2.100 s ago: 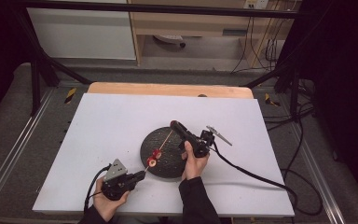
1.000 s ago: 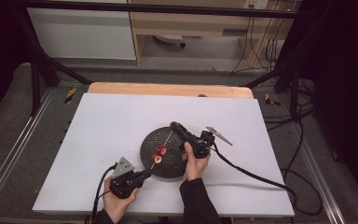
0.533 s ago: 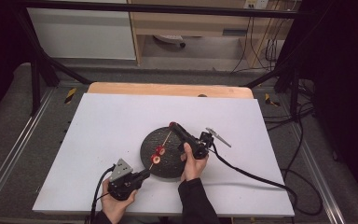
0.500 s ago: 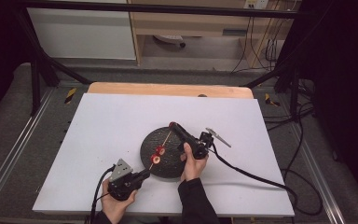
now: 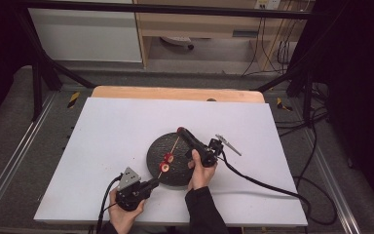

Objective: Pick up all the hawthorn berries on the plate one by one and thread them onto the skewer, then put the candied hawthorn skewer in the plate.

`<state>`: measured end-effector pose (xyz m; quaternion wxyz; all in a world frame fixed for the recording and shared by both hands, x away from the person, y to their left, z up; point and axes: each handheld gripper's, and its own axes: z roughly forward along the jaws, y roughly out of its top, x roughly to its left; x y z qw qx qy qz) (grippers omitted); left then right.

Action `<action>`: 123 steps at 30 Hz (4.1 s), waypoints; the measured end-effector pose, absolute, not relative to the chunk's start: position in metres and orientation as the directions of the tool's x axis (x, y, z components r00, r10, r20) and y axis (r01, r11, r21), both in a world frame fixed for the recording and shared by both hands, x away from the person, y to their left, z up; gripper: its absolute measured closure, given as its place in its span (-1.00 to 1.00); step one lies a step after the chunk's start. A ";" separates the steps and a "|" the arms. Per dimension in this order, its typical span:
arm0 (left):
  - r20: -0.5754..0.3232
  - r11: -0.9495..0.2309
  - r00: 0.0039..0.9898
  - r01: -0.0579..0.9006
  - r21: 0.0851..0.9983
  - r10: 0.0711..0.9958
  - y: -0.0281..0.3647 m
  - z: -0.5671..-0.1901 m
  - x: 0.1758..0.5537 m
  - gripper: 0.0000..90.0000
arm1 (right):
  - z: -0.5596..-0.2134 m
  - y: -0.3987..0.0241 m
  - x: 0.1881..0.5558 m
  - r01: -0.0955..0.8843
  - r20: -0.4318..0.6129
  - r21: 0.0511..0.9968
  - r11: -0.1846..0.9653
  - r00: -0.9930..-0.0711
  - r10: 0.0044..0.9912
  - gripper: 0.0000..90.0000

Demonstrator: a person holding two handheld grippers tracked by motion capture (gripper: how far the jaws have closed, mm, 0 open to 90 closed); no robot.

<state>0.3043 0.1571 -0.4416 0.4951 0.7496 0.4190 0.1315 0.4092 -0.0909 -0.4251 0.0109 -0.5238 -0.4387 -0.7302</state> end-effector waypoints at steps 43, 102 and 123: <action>-0.226 -0.154 0.602 0.513 0.845 0.765 0.141 -0.432 0.330 0.97 | -0.432 -0.086 0.399 0.510 0.743 0.670 -0.540 -0.476 0.472 0.44; -0.119 -0.425 0.670 0.587 0.689 0.733 0.163 -0.411 0.364 0.97 | -0.447 -0.239 0.361 0.560 0.180 0.779 0.282 -0.630 0.755 -0.99; -0.043 -0.530 0.663 0.634 0.563 0.748 0.132 -0.415 0.380 0.97 | -0.450 -0.244 0.357 0.571 0.177 0.767 0.293 -0.628 0.758 -0.98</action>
